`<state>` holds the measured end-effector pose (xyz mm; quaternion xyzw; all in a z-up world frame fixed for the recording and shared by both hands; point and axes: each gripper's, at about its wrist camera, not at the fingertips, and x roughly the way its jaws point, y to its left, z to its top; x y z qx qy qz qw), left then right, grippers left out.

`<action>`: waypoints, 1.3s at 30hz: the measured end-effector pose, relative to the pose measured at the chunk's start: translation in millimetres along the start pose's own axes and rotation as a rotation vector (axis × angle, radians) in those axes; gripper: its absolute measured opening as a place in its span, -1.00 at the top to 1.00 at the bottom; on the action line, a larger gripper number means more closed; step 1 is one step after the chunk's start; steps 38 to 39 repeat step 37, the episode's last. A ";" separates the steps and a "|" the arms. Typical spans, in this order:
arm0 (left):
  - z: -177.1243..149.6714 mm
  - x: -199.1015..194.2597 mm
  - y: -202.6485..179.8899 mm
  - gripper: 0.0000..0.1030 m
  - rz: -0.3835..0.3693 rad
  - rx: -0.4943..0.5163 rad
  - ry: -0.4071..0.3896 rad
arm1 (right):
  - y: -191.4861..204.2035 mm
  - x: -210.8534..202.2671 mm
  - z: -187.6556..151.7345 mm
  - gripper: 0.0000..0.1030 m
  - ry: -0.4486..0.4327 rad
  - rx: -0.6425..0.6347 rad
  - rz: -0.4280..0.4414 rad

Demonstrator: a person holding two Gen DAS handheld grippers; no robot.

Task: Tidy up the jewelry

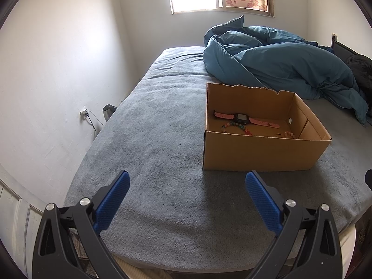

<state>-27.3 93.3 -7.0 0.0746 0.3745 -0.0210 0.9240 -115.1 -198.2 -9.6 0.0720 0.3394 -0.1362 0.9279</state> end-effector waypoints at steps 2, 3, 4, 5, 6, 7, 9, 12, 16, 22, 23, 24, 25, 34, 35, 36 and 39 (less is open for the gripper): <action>0.1 -0.1 0.1 -0.90 -0.001 0.000 0.000 | -0.1 0.0 0.0 -0.85 0.000 0.000 0.000; 0.1 0.2 0.0 -0.90 -0.001 0.000 0.000 | -0.2 0.0 0.0 -0.85 0.000 0.000 0.000; -0.1 0.2 0.0 -0.90 -0.001 0.000 0.000 | -0.2 0.0 0.0 -0.85 0.001 0.000 0.001; 0.2 0.1 0.0 -0.90 0.000 0.001 0.000 | 0.0 0.2 0.0 -0.85 0.001 0.000 0.001; 0.0 0.2 0.0 -0.90 0.000 0.000 0.000 | 0.2 0.2 0.0 -0.85 0.001 0.000 0.001; 0.1 0.2 0.0 -0.90 -0.001 0.000 0.001 | 0.0 0.3 0.3 -0.85 0.001 0.000 0.001; 0.0 0.2 -0.3 -0.90 0.000 0.001 0.001 | 0.4 0.7 0.2 -0.85 0.003 0.000 0.001; -0.1 -0.2 -0.8 -0.90 -0.001 0.000 0.002 | 0.9 0.9 0.1 -0.85 0.004 0.002 0.001; 1.1 0.3 -0.1 -0.90 -0.001 0.001 0.004 | 0.6 1.7 0.3 -0.85 0.005 0.003 0.003; 1.5 0.5 0.3 -0.90 -0.001 0.000 0.004 | 0.1 1.4 0.4 -0.85 0.005 0.002 0.003; 1.6 0.5 0.3 -0.90 -0.001 0.001 0.004 | 0.2 1.4 0.4 -0.85 0.005 0.003 0.003; 1.5 0.8 0.2 -0.90 -0.001 0.001 0.005 | 0.4 1.5 0.3 -0.85 0.005 0.003 0.003; 1.6 0.6 0.3 -0.90 -0.001 0.001 0.004 | 0.6 1.7 0.3 -0.85 0.005 0.003 0.002; 1.8 1.5 0.3 -0.90 0.001 0.003 0.003 | -0.5 1.3 0.1 -0.85 0.007 0.004 0.003; 1.8 1.6 0.6 -0.90 0.001 0.003 0.004 | -0.1 1.5 0.0 -0.85 0.008 0.005 0.004; 1.6 1.6 0.1 -0.90 0.002 0.002 0.005 | -0.2 1.5 -0.3 -0.85 0.007 0.004 0.002; 1.7 1.8 0.4 -0.90 0.001 0.003 0.006 | -0.3 1.5 -0.3 -0.85 0.007 0.003 0.002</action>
